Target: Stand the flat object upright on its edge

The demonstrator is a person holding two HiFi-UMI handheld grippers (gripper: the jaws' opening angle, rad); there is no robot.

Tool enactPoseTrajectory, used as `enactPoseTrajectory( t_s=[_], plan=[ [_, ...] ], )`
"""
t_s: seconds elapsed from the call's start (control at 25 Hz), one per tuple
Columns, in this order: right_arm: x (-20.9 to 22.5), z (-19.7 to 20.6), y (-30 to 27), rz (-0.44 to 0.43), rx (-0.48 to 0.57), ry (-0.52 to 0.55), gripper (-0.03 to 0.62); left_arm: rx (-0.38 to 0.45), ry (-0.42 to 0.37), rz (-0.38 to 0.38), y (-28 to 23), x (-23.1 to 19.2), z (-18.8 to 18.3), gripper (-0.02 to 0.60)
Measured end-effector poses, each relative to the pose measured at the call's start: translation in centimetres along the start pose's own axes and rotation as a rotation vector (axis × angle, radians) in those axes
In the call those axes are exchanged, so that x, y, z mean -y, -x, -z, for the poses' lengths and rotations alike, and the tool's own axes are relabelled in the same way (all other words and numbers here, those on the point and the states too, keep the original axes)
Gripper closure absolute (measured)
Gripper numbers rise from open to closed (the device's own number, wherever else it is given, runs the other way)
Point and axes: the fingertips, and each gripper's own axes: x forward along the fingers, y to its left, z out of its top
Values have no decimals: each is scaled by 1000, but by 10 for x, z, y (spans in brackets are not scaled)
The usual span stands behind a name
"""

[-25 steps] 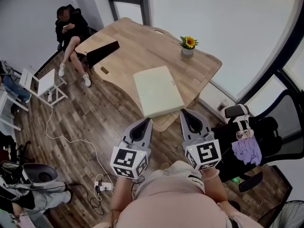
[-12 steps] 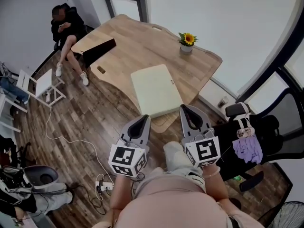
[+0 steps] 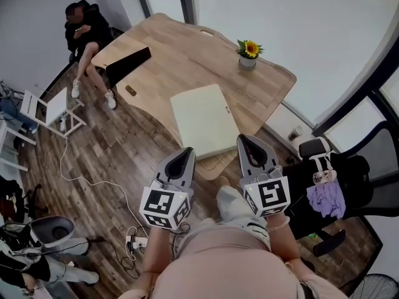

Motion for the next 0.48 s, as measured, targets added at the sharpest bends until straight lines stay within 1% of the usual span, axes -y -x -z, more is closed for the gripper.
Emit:
enactPoseTrajectory(
  t_s=[0.16, 0.48],
  plan=[
    [7, 7, -17, -20, -14, -8, 594, -2, 15, -24, -14, -14, -1, 569],
    [19, 14, -52, -94, -19, -38, 592, -18, 40, -52, -47, -39, -2, 569]
  ],
)
